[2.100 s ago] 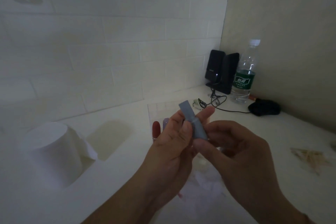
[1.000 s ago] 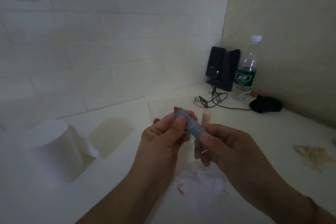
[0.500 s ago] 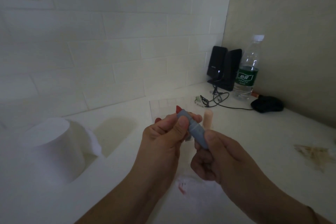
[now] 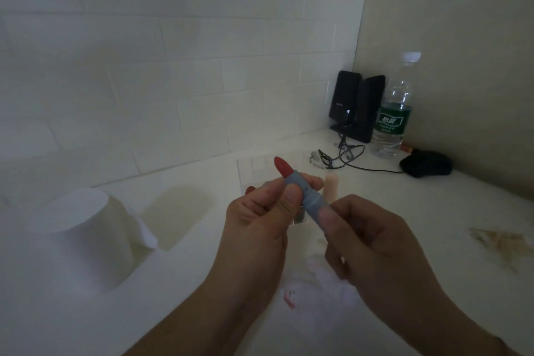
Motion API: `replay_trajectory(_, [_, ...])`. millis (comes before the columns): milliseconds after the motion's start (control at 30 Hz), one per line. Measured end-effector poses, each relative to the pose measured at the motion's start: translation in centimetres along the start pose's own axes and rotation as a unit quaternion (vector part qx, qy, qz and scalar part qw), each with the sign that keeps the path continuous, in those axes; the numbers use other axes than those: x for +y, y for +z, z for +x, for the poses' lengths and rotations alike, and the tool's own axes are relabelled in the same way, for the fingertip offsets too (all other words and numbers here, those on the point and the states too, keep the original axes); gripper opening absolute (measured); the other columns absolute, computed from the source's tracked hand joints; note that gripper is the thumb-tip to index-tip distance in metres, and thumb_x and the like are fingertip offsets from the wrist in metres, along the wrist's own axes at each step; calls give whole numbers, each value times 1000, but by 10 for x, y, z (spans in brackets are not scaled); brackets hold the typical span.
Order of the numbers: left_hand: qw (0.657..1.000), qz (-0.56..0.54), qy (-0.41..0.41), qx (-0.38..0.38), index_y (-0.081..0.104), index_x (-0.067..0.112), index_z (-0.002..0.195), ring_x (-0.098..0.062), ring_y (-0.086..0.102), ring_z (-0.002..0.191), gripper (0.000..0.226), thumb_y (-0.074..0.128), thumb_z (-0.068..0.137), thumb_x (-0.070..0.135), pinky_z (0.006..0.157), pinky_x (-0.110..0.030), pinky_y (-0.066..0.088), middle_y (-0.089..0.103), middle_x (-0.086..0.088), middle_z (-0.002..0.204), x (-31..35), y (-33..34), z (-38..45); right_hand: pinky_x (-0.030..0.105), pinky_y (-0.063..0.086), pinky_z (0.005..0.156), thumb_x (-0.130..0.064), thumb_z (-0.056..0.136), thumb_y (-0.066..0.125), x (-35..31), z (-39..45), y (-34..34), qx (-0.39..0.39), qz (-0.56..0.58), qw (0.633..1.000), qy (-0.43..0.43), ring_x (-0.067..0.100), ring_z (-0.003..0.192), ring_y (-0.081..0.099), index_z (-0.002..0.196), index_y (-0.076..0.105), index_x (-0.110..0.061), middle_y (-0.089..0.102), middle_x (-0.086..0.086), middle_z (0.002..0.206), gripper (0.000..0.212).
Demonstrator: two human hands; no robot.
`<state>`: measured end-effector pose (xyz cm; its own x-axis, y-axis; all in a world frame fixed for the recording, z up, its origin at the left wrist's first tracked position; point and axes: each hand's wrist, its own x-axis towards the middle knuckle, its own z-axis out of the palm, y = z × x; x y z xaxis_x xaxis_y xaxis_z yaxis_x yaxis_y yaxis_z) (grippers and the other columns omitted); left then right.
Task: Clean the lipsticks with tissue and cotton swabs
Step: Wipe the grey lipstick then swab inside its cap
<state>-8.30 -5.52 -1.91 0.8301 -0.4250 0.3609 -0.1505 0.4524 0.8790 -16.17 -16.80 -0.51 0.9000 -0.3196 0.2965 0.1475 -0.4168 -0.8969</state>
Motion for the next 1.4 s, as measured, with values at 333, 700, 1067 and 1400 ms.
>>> replay_trajectory(333, [999, -35, -22, -15, 78, 12, 88, -26, 63, 111, 35, 66, 67, 38, 111, -48, 36, 74, -10, 99, -6, 1, -1, 18, 24, 37, -73, 82, 34, 1, 3, 0, -106, 267, 930, 231, 16, 31, 30, 51, 53, -13, 34, 6, 44, 70])
replay_trajectory(700, [987, -61, -128, -72, 65, 3, 117, -39, 54, 122, 72, 77, 69, 56, 105, -53, 42, 65, -27, 113, -2, 10, -8, 20, 23, 43, -59, 91, 39, -2, 5, -6, -145, 361, 907, 161, 15, 42, 36, 95, 58, -3, 41, 3, 55, 59])
replay_trajectory(1067, [995, -38, -91, 6, 77, 11, 96, -22, 69, 101, 34, 78, 67, 27, 96, -33, 51, 74, -10, 102, 3, 3, 0, 22, 39, 48, -82, 71, 11, 5, 5, -22, -47, -170, 984, -13, 5, 44, 45, 88, 66, -24, 54, -5, 54, 83])
replay_trajectory(1400, [987, -41, -125, 88, 71, 9, 97, -17, 70, 73, 40, 70, 61, 25, 71, -29, 55, 75, -8, 85, 9, 5, 1, 13, 33, 68, -68, 78, 36, 31, 8, -22, -182, -435, 860, -197, -2, 91, 42, 99, 59, -45, 53, -24, 96, 39])
